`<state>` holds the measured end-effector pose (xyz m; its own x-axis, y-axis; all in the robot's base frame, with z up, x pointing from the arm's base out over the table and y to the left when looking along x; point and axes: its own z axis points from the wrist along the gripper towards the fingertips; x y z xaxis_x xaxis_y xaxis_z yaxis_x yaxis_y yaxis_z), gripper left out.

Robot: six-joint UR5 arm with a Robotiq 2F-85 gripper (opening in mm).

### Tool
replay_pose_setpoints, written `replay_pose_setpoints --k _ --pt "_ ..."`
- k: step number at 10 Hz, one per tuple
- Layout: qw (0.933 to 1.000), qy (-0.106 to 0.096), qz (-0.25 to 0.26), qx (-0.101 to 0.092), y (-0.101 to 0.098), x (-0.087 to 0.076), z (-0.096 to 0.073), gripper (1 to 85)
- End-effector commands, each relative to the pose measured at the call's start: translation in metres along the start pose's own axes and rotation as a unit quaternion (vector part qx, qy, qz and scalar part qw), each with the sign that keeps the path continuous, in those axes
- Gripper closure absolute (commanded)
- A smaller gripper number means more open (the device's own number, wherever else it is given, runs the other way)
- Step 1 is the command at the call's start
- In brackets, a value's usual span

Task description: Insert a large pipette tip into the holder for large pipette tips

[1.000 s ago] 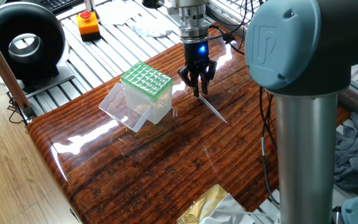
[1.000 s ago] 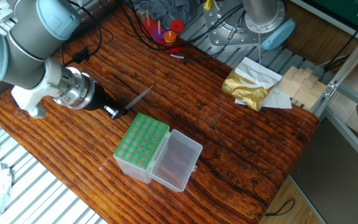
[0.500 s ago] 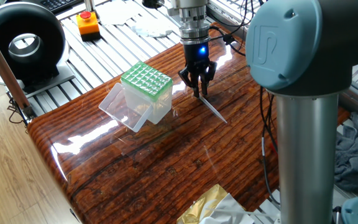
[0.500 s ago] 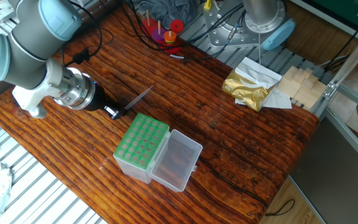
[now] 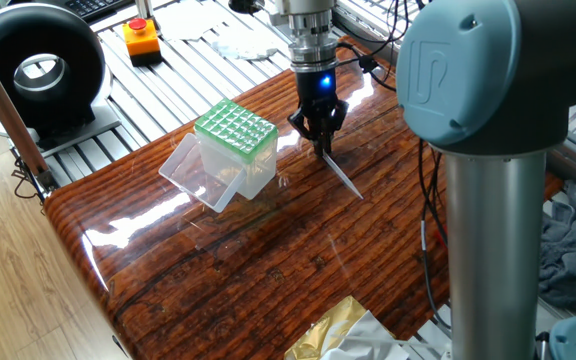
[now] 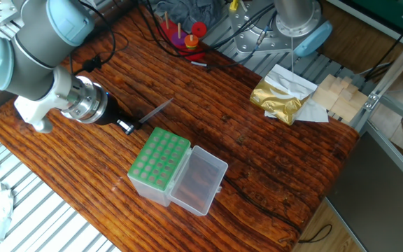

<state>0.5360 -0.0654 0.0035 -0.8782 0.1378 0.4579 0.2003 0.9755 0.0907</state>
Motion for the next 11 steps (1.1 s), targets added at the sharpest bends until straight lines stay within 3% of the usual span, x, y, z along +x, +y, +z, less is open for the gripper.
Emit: replay_pose_setpoints --k 1,4,11 --pt "0.9999 -0.003 0.011 -0.001 0.0023 -0.0004 -0.0029 76.3" --pt "0.9998 -0.006 0.016 0.004 0.0017 -0.0011 -0.0043 84.7" --pt "0.9996 -0.017 0.020 -0.007 0.0081 -0.0039 -0.0105 84.7"
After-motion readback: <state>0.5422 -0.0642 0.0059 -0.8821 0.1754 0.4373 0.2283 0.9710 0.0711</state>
